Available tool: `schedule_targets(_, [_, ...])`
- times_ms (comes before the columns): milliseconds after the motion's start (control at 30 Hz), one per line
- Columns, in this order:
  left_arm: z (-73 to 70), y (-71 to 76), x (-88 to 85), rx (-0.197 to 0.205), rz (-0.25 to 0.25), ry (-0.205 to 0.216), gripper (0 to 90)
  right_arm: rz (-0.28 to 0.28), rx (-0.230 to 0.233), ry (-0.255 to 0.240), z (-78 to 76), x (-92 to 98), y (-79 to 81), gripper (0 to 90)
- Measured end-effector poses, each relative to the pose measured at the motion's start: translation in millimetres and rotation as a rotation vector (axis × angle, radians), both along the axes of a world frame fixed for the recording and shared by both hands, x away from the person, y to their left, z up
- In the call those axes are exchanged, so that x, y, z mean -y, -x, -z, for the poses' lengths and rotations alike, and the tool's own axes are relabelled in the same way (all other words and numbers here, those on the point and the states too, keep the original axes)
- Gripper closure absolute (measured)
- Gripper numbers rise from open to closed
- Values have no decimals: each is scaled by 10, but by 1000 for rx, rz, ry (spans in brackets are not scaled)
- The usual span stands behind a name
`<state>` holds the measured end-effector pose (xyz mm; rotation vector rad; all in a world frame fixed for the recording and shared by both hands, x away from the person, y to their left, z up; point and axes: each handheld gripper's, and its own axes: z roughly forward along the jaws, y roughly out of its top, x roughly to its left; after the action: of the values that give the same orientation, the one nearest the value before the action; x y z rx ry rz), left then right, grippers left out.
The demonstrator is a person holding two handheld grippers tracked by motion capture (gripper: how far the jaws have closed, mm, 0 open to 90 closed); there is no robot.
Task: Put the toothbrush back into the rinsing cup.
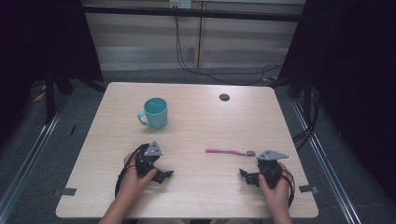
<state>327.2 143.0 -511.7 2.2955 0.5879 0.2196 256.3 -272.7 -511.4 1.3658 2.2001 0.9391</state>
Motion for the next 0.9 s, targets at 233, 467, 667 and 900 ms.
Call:
schedule_targets(233, [1,5,1,-2,1,1,3,-14,3,3,1,2,-9,94])
schedule_targets(467, [1,9,4,-8,-3,7,3,-30,2,1,1,8,-16,93])
schedule_targets(667, [3,12,4,-8,-7,11,3,-56,-57,31,-65,-4,-68,137])
schedule_targets(900, [-3,11,-3,-6,2,-1,3,-152,-112,84,-190,-11,-134,206])
